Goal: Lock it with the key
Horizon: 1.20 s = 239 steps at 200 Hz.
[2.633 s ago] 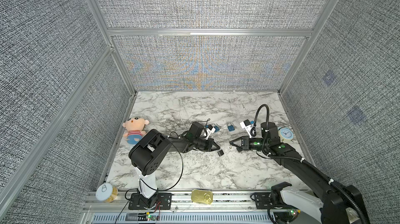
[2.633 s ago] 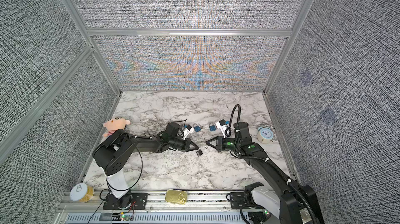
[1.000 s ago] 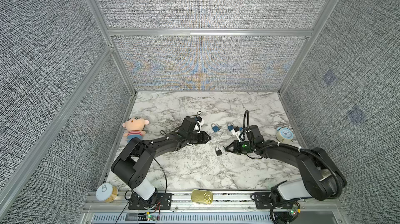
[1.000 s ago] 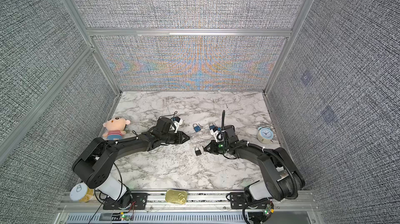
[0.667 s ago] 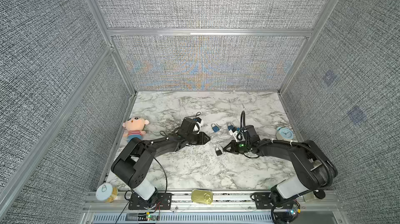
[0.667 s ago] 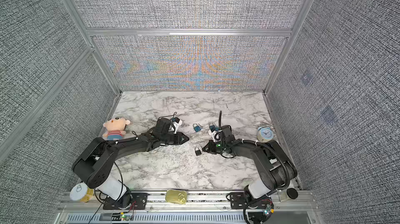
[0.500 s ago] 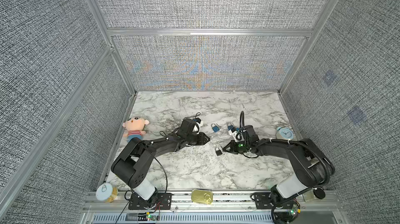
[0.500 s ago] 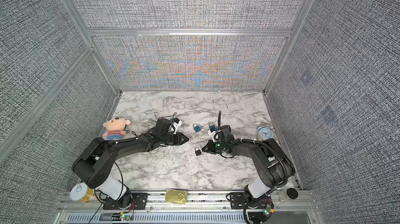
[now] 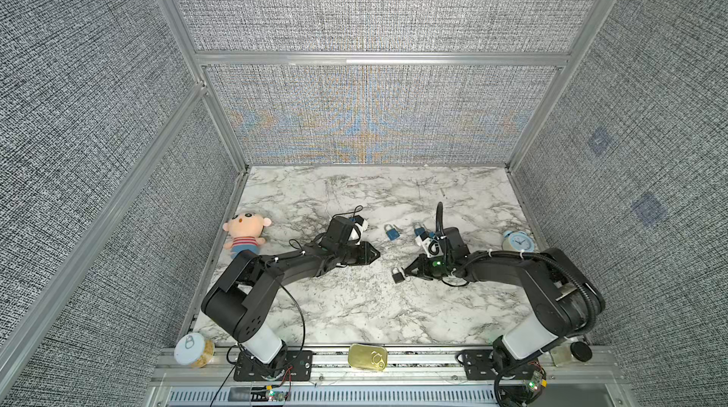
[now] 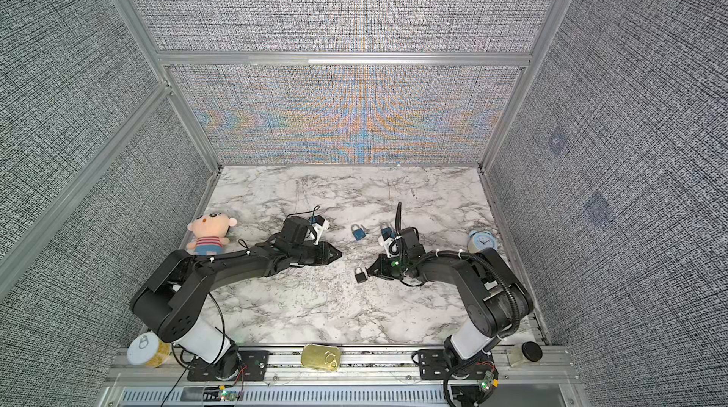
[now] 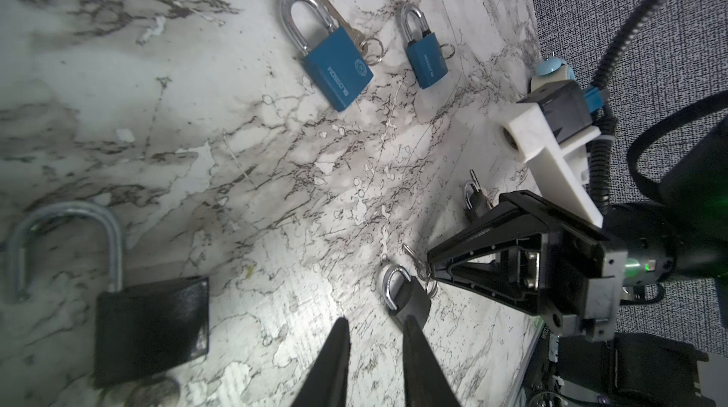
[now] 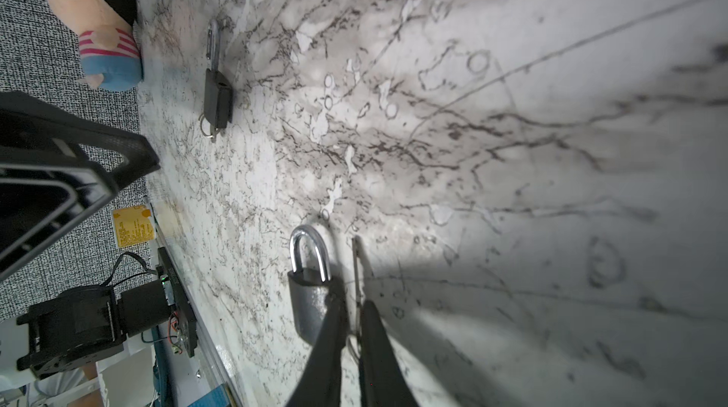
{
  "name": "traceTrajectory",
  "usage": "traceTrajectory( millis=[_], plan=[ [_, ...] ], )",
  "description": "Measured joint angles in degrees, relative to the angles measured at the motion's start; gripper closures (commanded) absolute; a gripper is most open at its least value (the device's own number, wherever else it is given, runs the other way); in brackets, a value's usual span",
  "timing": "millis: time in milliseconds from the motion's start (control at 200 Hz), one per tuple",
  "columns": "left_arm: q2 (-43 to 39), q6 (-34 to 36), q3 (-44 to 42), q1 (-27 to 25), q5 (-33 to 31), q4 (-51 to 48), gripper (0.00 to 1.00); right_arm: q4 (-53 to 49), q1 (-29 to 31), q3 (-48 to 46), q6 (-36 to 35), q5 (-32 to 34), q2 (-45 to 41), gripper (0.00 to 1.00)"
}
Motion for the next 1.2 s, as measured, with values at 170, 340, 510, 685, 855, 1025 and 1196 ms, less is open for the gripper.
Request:
traceTrajectory(
  millis=[170,340,510,685,855,1025,1196],
  plan=[
    [-0.2,0.0,-0.2,0.2,0.0,0.0,0.73,-0.6,0.0,0.5,0.2,0.0,-2.4,0.82],
    [-0.9,0.0,-0.3,0.4,0.0,0.0,0.73,-2.2,0.0,1.4,0.1,0.0,-5.5,0.81],
    [-1.9,0.2,-0.5,1.4,-0.5,-0.1,0.73,-4.9,0.0,2.1,-0.3,0.5,-8.7,0.81],
    [-3.0,1.0,-1.1,3.0,-1.4,-0.7,0.73,-7.6,0.0,2.5,-0.8,1.4,-12.4,0.81],
    [-3.9,2.4,-1.0,4.1,-3.1,-1.9,0.69,-9.8,0.0,2.6,-1.2,2.3,-16.1,0.80],
    [-2.2,4.3,1.5,4.7,-6.8,-6.7,0.61,-11.9,0.0,3.0,-1.4,3.1,-19.2,0.80],
    [1.5,6.0,3.8,4.5,-10.5,-11.8,0.57,-12.7,0.0,3.0,-1.9,3.3,-20.9,0.79]
  ],
)
